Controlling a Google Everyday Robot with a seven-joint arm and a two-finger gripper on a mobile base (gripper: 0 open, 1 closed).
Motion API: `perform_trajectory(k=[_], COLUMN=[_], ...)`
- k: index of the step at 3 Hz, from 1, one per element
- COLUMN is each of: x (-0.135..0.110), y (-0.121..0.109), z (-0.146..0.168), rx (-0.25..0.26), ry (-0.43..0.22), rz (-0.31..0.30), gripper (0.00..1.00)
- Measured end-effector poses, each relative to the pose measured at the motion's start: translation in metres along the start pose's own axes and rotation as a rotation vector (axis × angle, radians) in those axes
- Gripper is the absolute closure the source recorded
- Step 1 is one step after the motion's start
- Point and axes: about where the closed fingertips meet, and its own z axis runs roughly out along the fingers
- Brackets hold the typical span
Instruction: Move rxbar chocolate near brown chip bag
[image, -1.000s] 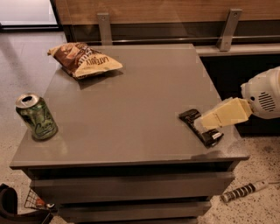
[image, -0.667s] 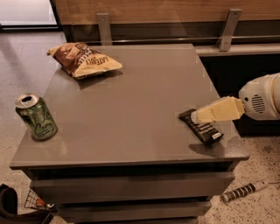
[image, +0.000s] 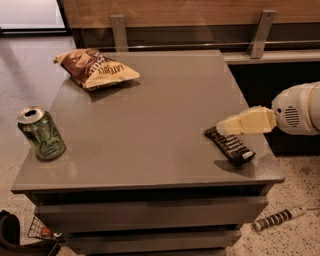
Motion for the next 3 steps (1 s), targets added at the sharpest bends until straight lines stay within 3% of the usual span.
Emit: perform_trajectory(k=[3], x=[0.056], y=[0.016], z=[0.029], rx=[-0.009], ry=[-0.087], rz=[0.138], gripper=[0.00])
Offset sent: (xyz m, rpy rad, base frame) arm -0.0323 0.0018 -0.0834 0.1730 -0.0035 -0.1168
